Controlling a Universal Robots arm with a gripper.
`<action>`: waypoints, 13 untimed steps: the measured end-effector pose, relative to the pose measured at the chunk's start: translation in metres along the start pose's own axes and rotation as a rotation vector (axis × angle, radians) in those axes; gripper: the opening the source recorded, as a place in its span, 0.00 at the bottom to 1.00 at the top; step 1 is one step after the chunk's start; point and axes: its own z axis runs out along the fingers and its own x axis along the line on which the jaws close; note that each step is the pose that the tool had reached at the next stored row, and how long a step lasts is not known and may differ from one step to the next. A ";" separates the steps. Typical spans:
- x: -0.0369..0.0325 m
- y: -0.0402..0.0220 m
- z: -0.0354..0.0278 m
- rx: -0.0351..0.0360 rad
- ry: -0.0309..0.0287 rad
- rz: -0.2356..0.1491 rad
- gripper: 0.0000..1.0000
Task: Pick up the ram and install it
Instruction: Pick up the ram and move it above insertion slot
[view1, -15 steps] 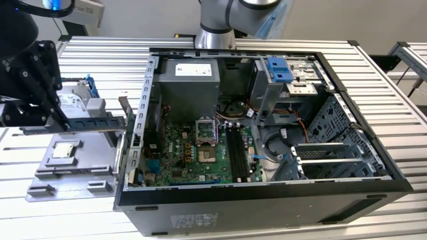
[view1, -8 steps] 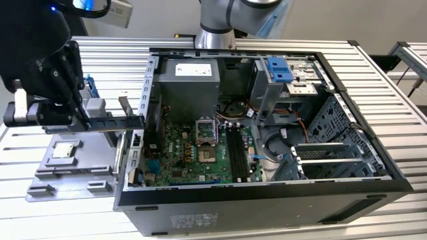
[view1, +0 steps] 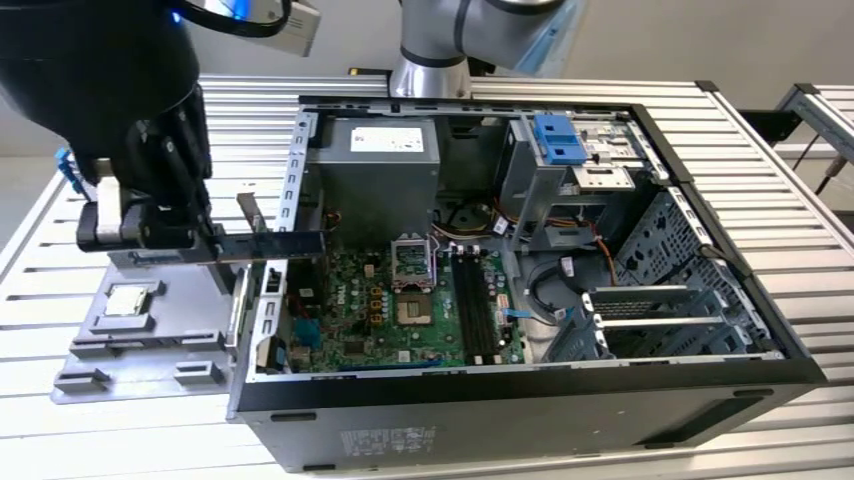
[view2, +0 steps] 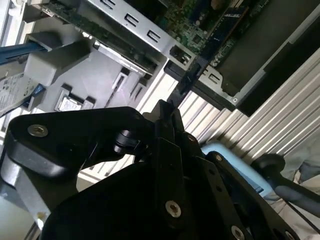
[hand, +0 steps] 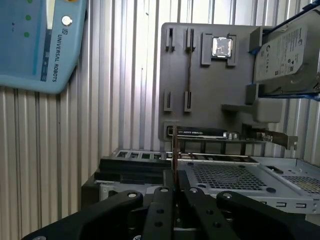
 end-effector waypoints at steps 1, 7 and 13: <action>0.0001 -0.0032 0.0000 0.0000 0.0001 0.000 0.00; 0.0007 -0.0238 0.0000 0.0000 0.0000 0.000 0.00; 0.0012 -0.0429 0.0000 0.0000 0.0001 0.000 0.00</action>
